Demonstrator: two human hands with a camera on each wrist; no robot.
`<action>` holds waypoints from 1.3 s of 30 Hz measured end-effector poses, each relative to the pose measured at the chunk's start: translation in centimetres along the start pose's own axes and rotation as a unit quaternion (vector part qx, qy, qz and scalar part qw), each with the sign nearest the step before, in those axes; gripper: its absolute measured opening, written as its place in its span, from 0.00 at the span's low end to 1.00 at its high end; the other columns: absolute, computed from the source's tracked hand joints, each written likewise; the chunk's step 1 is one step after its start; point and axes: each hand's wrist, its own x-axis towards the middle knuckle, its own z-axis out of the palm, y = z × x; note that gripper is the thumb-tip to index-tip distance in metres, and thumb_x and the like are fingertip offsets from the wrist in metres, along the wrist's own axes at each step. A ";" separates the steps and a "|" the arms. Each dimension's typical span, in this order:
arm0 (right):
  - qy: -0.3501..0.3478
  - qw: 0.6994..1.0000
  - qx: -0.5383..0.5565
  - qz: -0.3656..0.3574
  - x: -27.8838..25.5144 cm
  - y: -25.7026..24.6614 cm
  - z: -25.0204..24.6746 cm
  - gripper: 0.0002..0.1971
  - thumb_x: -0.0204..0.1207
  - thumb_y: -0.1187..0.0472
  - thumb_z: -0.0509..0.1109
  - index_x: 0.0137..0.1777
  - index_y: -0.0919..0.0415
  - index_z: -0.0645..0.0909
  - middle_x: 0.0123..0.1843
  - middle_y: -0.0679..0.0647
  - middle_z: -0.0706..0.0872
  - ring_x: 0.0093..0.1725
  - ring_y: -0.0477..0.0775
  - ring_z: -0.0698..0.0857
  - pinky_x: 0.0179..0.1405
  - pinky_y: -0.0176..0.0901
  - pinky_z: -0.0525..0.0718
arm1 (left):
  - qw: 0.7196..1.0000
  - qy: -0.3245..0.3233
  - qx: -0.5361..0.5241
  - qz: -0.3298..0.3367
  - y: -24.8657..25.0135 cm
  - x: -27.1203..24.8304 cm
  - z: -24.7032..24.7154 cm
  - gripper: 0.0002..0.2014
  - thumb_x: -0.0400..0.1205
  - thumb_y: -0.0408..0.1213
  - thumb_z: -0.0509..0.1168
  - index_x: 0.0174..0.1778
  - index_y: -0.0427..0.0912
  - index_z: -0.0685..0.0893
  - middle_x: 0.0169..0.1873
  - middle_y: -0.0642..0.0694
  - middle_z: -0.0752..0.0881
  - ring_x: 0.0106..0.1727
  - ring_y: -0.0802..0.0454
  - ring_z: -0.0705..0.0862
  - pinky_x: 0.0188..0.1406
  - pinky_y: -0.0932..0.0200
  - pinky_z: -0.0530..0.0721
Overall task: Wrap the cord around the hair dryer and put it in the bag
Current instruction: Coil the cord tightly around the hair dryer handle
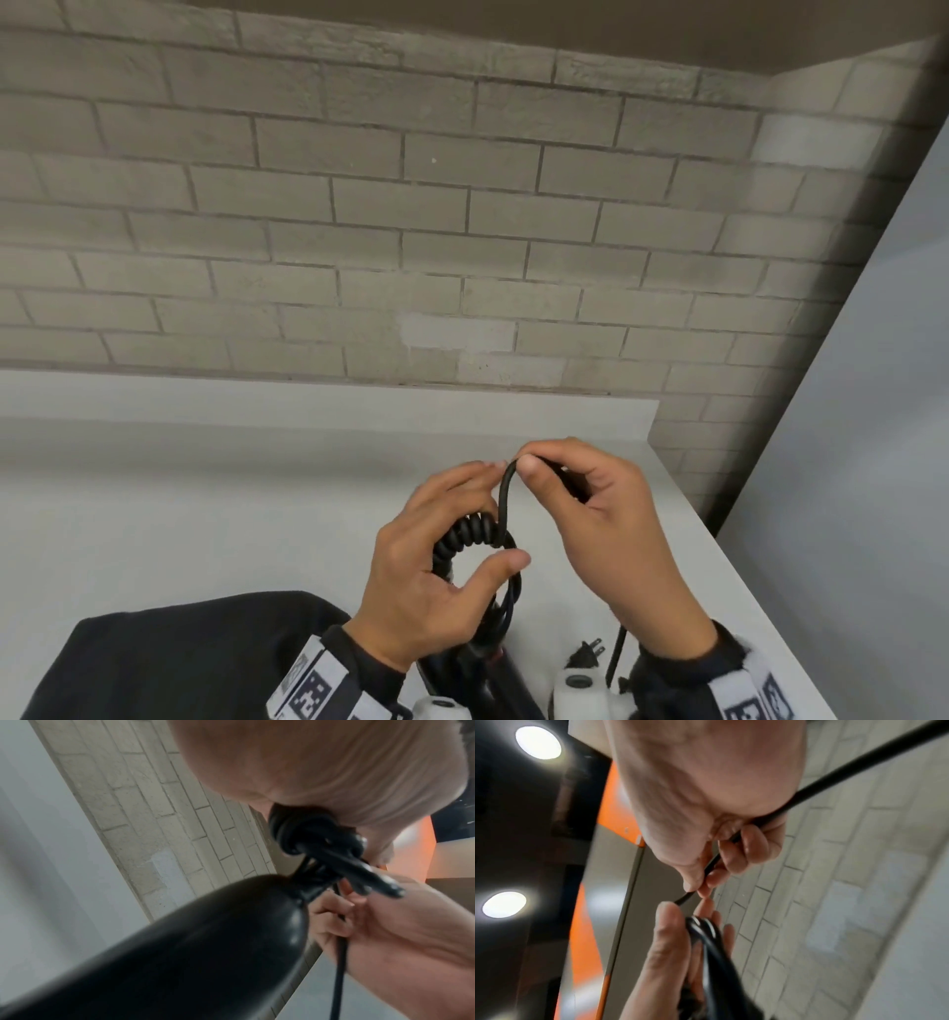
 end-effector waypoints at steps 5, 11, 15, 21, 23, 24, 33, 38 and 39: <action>0.000 0.982 0.123 0.142 -1.0 1.6 1.1 0.03 0.75 0.58 0.74 0.46 0.51 0.89 0.37 0.44 0.87 0.32 0.43 0.79 0.31 0.34 0.76 | 0.999 0.045 0.018 0.017 0.0 -0.2 0.7 0.11 0.78 0.45 0.73 0.51 0.44 0.83 0.64 0.47 0.87 0.68 0.45 0.84 0.62 0.56 0.83; -0.033 0.966 0.183 0.179 -3.3 2.5 2.8 0.09 0.83 0.55 0.67 0.49 0.54 0.90 0.38 0.62 0.83 0.35 0.57 0.73 0.33 0.44 0.74 | 0.995 0.063 -0.061 -0.051 0.3 -0.5 1.2 0.09 0.80 0.45 0.72 0.53 0.50 0.82 0.53 0.51 0.89 0.58 0.45 0.89 0.54 0.50 0.88; -0.061 0.964 0.208 0.151 -4.6 3.3 2.8 0.21 0.67 0.41 0.77 0.55 0.52 0.89 0.43 0.68 0.84 0.41 0.59 0.79 0.42 0.47 0.80 | 0.986 0.076 -0.093 -0.117 0.4 -0.8 1.0 0.10 0.80 0.46 0.71 0.53 0.47 0.82 0.48 0.52 0.90 0.48 0.48 0.91 0.47 0.58 0.89; -0.047 0.987 0.089 0.127 -4.6 3.0 2.2 0.16 0.72 0.68 0.78 0.52 0.45 0.90 0.43 0.55 0.90 0.43 0.55 0.83 0.50 0.46 0.86 | 0.972 0.047 -0.088 -0.211 1.2 -0.2 0.4 0.24 0.77 0.47 0.72 0.70 0.54 0.79 0.47 0.48 0.92 0.52 0.48 0.91 0.54 0.60 0.87; -0.041 0.991 0.055 0.111 -4.4 2.7 1.9 0.17 0.72 0.68 0.78 0.52 0.43 0.89 0.43 0.55 0.89 0.45 0.59 0.83 0.51 0.49 0.85 | 0.966 0.010 -0.083 -0.246 1.5 0.3 0.0 0.18 0.77 0.49 0.72 0.64 0.59 0.84 0.48 0.50 0.92 0.54 0.49 0.90 0.56 0.55 0.87; -0.036 0.993 0.041 0.106 -4.4 2.6 1.8 0.17 0.72 0.67 0.78 0.52 0.42 0.89 0.43 0.54 0.88 0.45 0.58 0.82 0.51 0.49 0.84 | 0.961 -0.010 -0.080 -0.264 1.6 0.7 -0.2 0.14 0.77 0.50 0.73 0.60 0.61 0.86 0.49 0.51 0.91 0.54 0.50 0.90 0.55 0.53 0.87; 0.041 0.996 -0.063 0.049 -4.9 2.4 2.5 0.18 0.73 0.65 0.77 0.52 0.40 0.80 0.46 0.37 0.87 0.52 0.43 0.83 0.49 0.26 0.75 | 0.934 0.005 -0.098 -0.344 3.0 1.8 -0.5 0.09 0.75 0.47 0.74 0.50 0.59 0.89 0.43 0.57 0.91 0.42 0.62 0.87 0.42 0.60 0.82; 0.122 0.980 -0.147 -0.050 -5.4 3.6 3.3 0.16 0.72 0.57 0.77 0.54 0.37 0.78 0.53 0.37 0.85 0.56 0.42 0.83 0.52 0.26 0.77 | 0.916 0.066 -0.124 -0.376 3.0 1.5 0.0 0.13 0.71 0.50 0.73 0.50 0.54 0.91 0.43 0.55 0.92 0.43 0.61 0.88 0.43 0.58 0.82; 0.146 0.971 -0.171 -0.084 -5.4 3.6 3.4 0.15 0.72 0.54 0.76 0.56 0.39 0.78 0.55 0.36 0.83 0.57 0.41 0.82 0.53 0.28 0.78 | 0.911 0.078 -0.131 -0.384 3.0 1.4 0.2 0.13 0.71 0.50 0.73 0.49 0.52 0.91 0.42 0.53 0.92 0.44 0.60 0.89 0.42 0.59 0.82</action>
